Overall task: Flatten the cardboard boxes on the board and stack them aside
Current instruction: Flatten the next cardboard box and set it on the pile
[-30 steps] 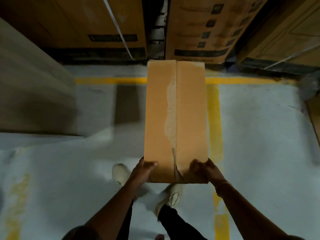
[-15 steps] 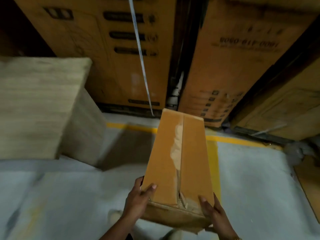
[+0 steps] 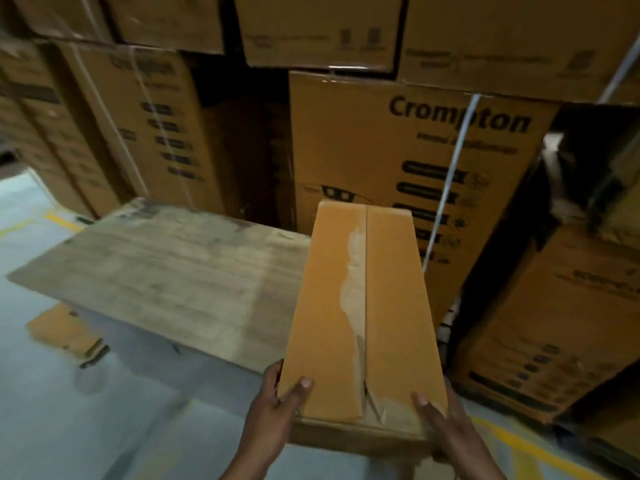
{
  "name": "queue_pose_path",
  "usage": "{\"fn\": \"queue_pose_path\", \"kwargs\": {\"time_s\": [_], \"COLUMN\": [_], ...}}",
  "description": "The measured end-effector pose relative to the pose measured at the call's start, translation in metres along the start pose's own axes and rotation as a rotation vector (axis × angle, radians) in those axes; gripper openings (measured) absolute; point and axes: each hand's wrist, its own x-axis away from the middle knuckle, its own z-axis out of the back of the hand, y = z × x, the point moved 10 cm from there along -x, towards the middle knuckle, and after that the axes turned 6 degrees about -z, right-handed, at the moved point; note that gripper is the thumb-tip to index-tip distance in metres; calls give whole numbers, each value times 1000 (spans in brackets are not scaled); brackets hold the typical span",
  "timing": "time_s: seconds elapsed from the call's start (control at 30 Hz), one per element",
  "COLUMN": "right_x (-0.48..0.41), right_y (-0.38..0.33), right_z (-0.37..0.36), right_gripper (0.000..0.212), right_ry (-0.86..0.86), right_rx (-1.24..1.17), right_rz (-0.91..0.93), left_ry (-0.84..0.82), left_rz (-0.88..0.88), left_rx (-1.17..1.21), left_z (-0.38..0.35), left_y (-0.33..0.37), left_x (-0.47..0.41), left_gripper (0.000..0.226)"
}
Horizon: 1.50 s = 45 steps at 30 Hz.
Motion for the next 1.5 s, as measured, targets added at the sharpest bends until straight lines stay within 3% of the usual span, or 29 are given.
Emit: {"fn": "queue_pose_path", "kwargs": {"time_s": [0.07,0.13,0.2,0.27,0.37,0.47,0.53,0.67,0.8,0.93,1.0,1.3,1.37,1.43,1.5], "right_x": [-10,-17,-29,-40,-74,-117,-146,-190,-212,-234,-245,-270,-268,-263,-259], "right_y": [-31,-53,-66,-82,-89,-90,-92,-96,-106,-122,-138,-190,-191,-198,-202], "right_z": [-47,-95,-138,-177,-231,-276,-307,-368,-414,-454,-469,-520,-532,-544,-558], "right_gripper": [97,93,105,113,95,78,83,83,86,97,86,85,95,112,124], "right_ry": [-45,-110,-173,-202,-264,-298,-311,-351,-330,-339,-325,-55,21,117,144], "right_rx": [14,-2,38,69,66,111,156,193,297,383,439,1016,1107,1207,1268], "right_rz": [44,59,72,97,42,-15,-45,-42,-24,-52,-22,167,141,166,187], "left_ry": [98,152,175,224,282,305,309,240,136,94,84,92,97,94,189], "left_rz": [-45,-61,-48,-49,-12,63,102,61,100,115,90,19,-15,-37,37], "left_rx": [18,15,30,11,-15,-63,-99,-214,-491,-611,-641,-510,-516,-467,-220], "left_z": [55,102,138,173,216,254,275,301,331,367,383,427,437,442,456], "left_y": [7,6,-1,-3,-13,-34,-47,-40,-52,-55,-52,-57,-66,-72,-84], "left_x": [-13,-25,-36,-47,-68,-94,-115,-158,-200,-238,-260,-322,-329,-333,-329], "left_gripper": [65,69,79,71,57,81,98,106,149,158,157,153,138,106,98]}}
